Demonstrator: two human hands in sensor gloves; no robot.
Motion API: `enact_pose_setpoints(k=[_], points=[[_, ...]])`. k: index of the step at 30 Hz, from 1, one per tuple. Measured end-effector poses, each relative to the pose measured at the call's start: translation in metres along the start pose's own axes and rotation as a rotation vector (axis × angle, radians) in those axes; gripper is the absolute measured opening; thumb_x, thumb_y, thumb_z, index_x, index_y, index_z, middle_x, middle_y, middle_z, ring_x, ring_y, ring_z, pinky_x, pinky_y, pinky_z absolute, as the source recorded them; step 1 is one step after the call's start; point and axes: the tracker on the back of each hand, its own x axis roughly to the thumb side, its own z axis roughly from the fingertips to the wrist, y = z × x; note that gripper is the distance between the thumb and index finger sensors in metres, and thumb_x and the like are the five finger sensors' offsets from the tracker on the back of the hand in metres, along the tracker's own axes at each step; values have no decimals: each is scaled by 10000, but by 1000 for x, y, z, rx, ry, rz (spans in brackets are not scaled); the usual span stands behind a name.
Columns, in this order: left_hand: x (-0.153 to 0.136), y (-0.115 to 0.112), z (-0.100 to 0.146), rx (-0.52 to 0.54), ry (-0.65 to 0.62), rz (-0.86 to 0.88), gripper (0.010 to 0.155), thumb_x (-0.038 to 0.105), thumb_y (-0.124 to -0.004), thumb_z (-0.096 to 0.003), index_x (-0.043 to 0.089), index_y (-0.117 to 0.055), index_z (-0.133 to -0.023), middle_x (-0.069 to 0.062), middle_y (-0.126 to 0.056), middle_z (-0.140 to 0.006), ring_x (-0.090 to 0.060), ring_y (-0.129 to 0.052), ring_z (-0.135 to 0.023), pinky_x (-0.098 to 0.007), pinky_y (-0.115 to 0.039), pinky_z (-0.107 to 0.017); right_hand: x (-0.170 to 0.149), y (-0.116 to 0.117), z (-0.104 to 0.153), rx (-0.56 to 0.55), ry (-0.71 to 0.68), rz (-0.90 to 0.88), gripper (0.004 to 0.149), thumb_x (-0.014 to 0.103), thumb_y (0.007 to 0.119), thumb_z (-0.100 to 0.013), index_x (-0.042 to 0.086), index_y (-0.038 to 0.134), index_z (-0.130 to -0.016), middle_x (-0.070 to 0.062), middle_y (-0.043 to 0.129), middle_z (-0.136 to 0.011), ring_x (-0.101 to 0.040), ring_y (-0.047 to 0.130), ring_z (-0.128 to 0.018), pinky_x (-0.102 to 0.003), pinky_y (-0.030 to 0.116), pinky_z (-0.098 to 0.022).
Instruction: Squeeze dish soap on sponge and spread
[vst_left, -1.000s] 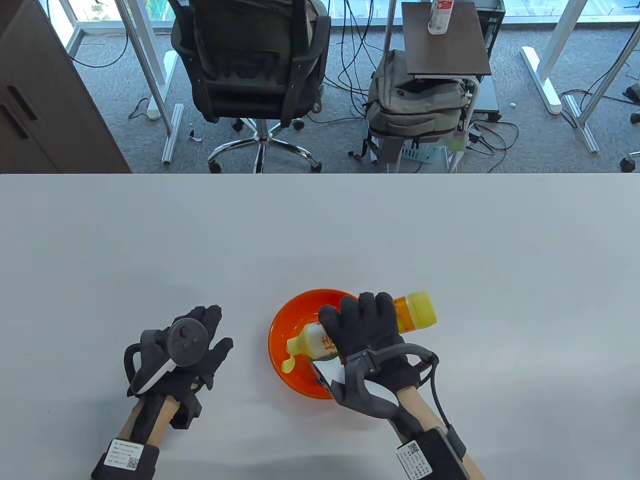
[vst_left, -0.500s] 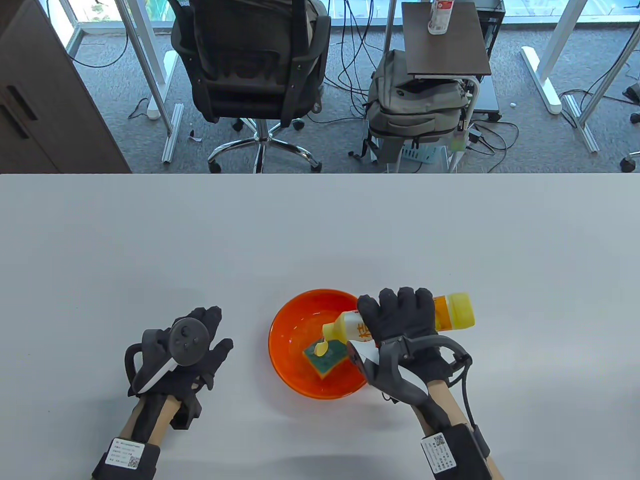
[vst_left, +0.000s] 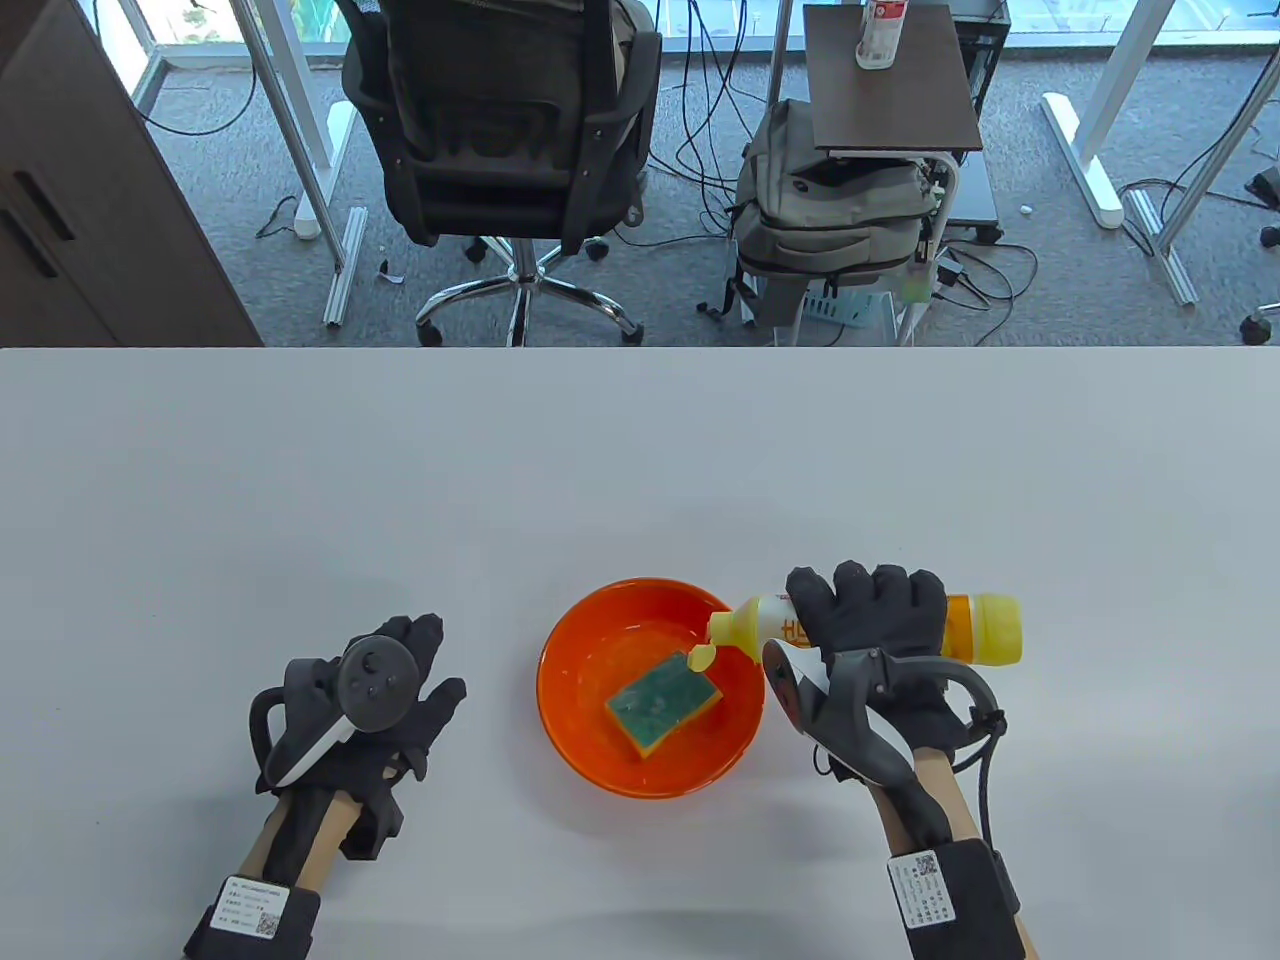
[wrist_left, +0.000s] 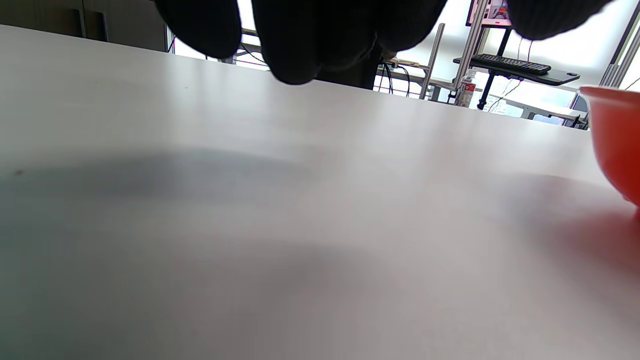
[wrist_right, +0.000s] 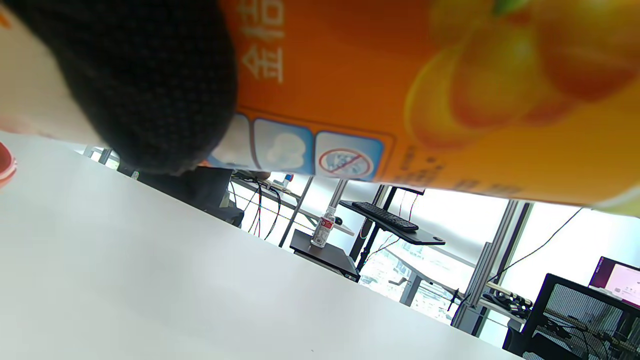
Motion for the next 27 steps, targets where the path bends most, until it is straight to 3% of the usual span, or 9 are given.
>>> enact_pose_setpoints(k=[17,27], points=[[1,-2,-1,-4,-9,6,717,596,-721,-413,285,-631,-1053,-43,-660,-1118,-341,-784,-1030,-620,-652,-742,54,-9,4,-16,-133,-14,747,372,1021,-243,515,724,-913,93,838,-948,-263,863,-877,-559,635,-744],[2,-3,-1,-7,-13,8,718,596,-721,-413,285,-631,-1053,-44,-663,-1117,-342,-784,-1030,-619,-654,-742,86,-28,17,-56,-249,-74,747,376,1019,-245,507,722,-918,88,838,-947,-266,865,-874,-560,637,-742]])
